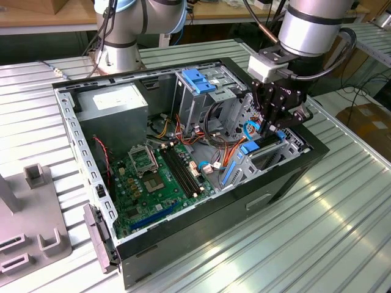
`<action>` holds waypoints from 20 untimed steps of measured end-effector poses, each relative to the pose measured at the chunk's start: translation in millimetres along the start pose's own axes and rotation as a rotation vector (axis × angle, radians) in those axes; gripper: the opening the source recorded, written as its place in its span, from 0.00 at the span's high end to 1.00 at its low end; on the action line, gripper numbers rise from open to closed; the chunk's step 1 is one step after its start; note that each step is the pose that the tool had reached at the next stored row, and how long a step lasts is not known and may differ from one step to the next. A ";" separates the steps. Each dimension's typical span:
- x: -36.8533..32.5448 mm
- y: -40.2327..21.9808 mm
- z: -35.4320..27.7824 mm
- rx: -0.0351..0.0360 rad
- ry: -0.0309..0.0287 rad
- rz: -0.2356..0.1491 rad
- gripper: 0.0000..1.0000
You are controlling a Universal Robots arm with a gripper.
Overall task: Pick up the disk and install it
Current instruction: 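Insert the second disk wire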
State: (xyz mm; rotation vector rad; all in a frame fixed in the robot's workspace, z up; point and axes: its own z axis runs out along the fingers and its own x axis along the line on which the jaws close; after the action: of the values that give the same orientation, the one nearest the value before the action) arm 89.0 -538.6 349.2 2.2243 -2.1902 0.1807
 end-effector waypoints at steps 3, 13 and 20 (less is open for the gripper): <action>1.4 0.0 0.6 0.0001 -0.0113 0.001 0.84; 5.5 0.2 2.4 0.0001 -0.0141 0.001 0.84; 6.8 -1.5 3.0 0.0001 -0.0192 0.001 0.84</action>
State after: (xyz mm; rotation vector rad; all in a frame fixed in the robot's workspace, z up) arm 90.8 -545.6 346.9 2.2342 -2.2012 0.1602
